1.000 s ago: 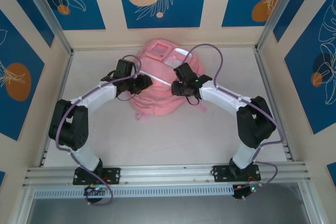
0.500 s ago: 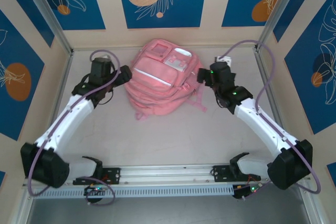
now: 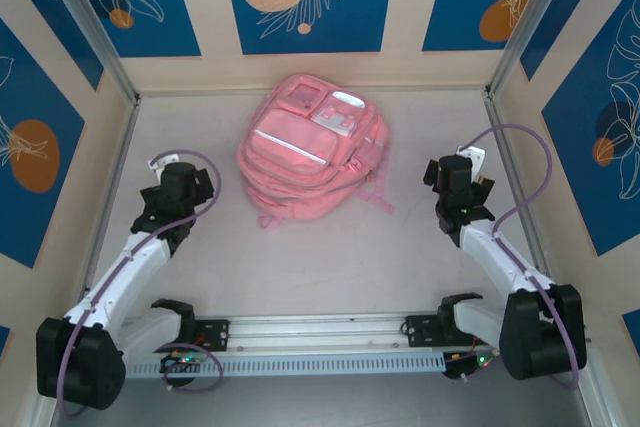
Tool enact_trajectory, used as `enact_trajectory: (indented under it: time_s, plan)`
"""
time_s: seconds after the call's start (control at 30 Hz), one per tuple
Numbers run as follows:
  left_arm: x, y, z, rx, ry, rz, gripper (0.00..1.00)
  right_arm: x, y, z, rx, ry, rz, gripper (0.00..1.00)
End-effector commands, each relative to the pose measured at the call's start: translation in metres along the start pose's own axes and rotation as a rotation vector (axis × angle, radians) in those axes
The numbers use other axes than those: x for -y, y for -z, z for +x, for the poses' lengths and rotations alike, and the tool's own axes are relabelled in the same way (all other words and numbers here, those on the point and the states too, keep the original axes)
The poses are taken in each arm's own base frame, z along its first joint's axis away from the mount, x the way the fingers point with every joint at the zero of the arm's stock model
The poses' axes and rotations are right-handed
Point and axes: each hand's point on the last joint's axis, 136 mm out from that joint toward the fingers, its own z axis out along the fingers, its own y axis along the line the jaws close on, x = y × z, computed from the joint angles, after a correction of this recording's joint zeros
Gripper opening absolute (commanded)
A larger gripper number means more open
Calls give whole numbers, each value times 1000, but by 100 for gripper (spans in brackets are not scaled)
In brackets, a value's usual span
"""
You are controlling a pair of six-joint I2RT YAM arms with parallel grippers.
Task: Pack the student bag
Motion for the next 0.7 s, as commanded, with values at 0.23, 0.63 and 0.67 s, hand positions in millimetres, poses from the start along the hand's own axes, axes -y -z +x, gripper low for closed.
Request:
enact_trajectory:
  time_s: [0.23,0.63,0.67]
  plan:
    - [13,-44,21,139,-181,79,100,-46,-36,23,44,88,-187,100]
    - [59,-47,19,280,-189,406,100,-79,-24,15,194,106,-462,100]
    - [62,-49,19,278,-201,415,100,-81,-24,16,201,106,-473,100]
